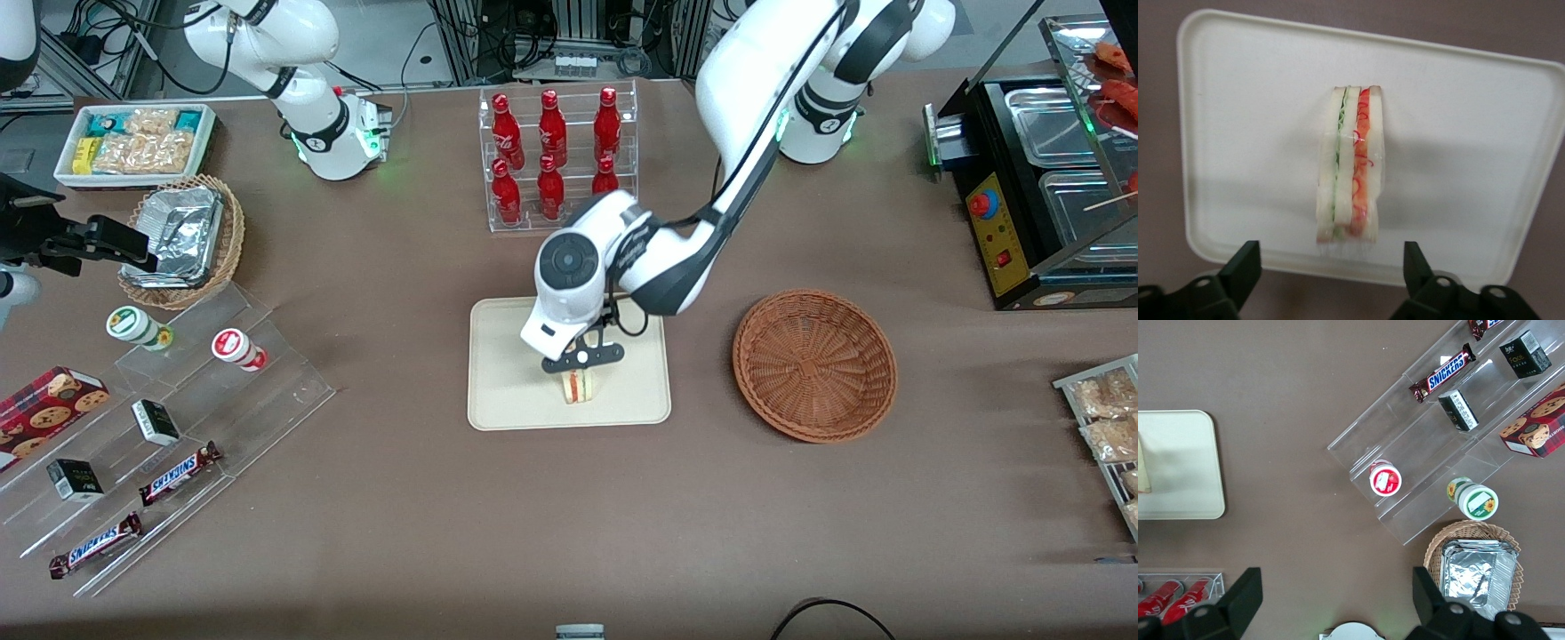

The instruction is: Place sandwich from basket to tray

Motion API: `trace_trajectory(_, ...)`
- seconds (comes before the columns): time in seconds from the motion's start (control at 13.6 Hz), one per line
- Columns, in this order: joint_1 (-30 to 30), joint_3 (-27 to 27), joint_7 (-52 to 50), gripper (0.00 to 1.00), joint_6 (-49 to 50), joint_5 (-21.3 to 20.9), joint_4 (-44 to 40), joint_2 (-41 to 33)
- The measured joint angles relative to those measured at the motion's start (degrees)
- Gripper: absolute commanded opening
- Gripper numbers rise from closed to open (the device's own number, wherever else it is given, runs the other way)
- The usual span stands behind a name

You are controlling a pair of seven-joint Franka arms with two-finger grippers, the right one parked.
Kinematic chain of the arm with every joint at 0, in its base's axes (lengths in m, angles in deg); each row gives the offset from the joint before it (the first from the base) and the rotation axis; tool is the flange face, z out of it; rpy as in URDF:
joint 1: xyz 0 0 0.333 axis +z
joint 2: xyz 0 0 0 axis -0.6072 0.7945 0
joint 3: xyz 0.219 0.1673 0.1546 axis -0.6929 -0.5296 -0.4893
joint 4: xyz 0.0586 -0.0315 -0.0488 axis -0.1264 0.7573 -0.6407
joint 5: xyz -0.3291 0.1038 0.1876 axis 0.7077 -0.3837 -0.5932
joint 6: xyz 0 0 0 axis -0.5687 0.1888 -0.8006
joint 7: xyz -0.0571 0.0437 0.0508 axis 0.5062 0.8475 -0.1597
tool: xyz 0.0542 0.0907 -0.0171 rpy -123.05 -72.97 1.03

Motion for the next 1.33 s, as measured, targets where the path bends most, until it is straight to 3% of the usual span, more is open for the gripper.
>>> trace_trajectory(0.3, 0.34, -1.27, -0.38, 1.0, 4.26, -0.07, 0.12, -5.21)
trace_trajectory(0.66, 4.2, -2.82, 1.78, 1.0, 5.78, -0.59, 1.18, -5.98)
trace_trajectory(1.33, 16.17, -4.3, 25.57, 1.0, 6.92, -0.71, 17.2, -20.98)
